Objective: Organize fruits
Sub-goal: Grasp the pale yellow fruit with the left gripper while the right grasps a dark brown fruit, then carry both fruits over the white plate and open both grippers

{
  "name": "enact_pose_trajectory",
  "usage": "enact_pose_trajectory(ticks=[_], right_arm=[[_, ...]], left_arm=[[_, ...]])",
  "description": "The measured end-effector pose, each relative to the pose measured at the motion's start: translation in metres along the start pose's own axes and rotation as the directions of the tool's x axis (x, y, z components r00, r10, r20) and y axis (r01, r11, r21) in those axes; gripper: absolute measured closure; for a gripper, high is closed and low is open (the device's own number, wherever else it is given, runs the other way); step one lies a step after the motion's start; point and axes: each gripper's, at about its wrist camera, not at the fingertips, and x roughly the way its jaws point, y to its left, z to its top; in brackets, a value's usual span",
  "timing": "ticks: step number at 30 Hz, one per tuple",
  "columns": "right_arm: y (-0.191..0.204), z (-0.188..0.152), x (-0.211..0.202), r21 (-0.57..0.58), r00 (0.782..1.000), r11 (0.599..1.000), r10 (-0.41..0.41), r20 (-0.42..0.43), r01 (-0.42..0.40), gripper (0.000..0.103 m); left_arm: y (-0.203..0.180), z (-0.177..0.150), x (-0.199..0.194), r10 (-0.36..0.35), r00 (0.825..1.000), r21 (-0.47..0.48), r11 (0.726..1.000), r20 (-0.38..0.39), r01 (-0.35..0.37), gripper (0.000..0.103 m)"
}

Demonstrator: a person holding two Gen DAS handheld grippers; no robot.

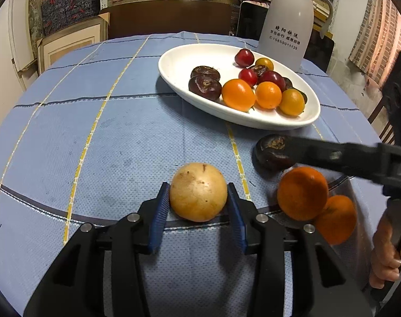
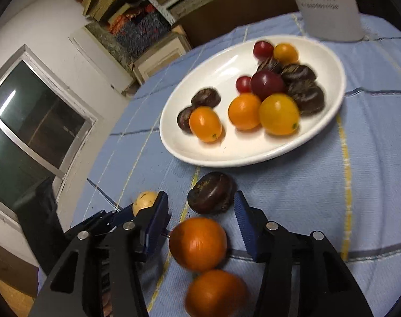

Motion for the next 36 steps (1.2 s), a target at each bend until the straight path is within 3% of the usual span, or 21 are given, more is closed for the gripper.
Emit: enact_pose_trajectory(ticks=[3,7,13,19,28,36], right_arm=[[-0.004,0.001,0.014,0.014,1.000,1.000,-0.016,-0.025,0.017,0.066],[0.000,-0.003,0.008,0.004,1.000,1.000,0.000,-0.004,0.000,0.067],[0.000,-0.013,-0.043,0.000,0.990,0.996,0.090,0.107,-0.090,0.067],[-0.025,-0.010,-0.078,0.050,0.979,0.995,0.077,0.187,-0.088,0.067],[-0.048,0.060,-0.085,0.063,0.973,0.998,-0.043,0.225,0.030,0.067],[-0.026,0.136,-0.008,-0.025,0.984,0.995,-0.095,0.150,0.099,0.067]], left_arm=[[-0.002,0.001,0.001,0.002,1.000,0.008,1.000,-0.001,-0.002,0.059],[0.001,0.001,-0.003,-0.035,0.999,-0.011,0.999,0.016,0.035,0.064],[0.002,0.001,-0.021,-0.069,0.994,-0.028,0.997,0.089,0.072,0.064],[-0.001,0.013,-0.037,-0.091,0.988,-0.045,0.994,0.127,0.097,0.064],[-0.008,0.104,-0.020,-0.069,0.986,-0.035,0.997,0.152,0.075,0.064],[0.005,0.174,0.058,-0.034,0.994,-0.066,0.997,0.099,0.041,0.064]])
